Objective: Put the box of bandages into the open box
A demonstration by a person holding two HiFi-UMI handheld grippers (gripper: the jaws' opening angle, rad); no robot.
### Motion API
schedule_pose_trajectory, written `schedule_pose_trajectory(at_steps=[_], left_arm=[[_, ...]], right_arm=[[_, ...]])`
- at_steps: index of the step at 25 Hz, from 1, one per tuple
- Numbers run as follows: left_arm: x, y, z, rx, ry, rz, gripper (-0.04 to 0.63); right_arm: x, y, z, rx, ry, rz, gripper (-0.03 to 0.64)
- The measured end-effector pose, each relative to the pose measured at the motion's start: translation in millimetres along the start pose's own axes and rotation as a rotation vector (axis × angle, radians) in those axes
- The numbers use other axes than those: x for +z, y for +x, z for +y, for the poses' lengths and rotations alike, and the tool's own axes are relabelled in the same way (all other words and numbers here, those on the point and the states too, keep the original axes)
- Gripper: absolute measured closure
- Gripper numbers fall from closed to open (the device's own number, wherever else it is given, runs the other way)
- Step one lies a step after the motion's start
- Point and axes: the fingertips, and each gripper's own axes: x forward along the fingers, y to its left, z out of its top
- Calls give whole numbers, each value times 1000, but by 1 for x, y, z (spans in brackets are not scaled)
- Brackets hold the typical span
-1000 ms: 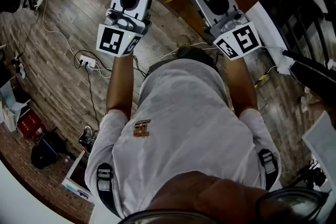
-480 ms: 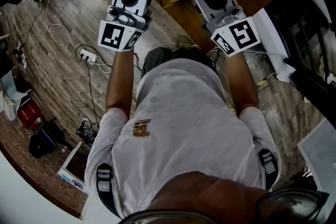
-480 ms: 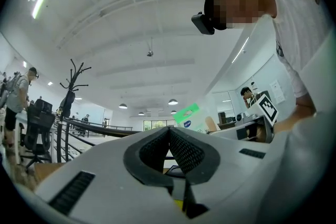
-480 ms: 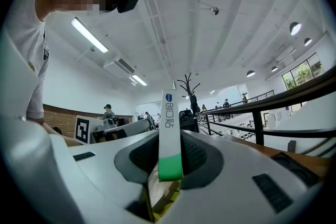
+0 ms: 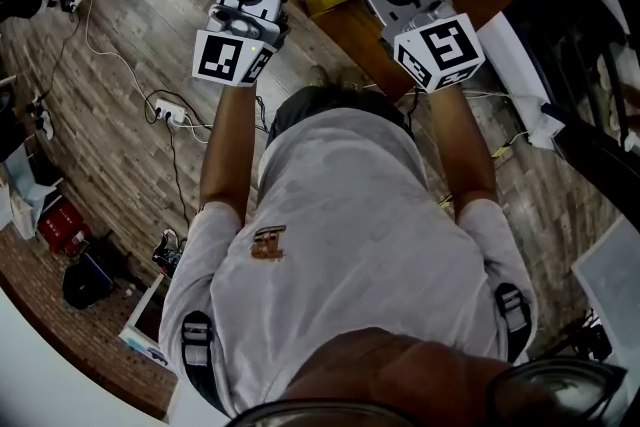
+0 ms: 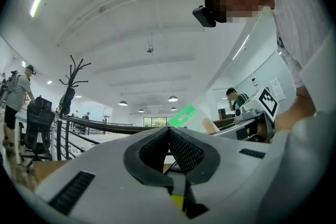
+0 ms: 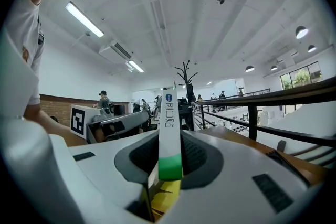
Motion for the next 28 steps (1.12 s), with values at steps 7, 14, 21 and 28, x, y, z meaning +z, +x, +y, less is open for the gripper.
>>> schedule_pose_trajectory(at_steps=[7,14,21,28], left_arm=[[-6,-2,13,-21,-12,7,577],[-10,-5,27,-12,-27,0,577],[-22,-4,47,-3,-44,6,577],[-39,-3,60,1,-61,30,577]], right_arm=[[-17,24,-2,-49,-38,113,520],[-42,45,-6,-75,-66,244,520],[-74,72,-11,-82,-133,403,520],[-109,90,-21,-92,-150,538,520]])
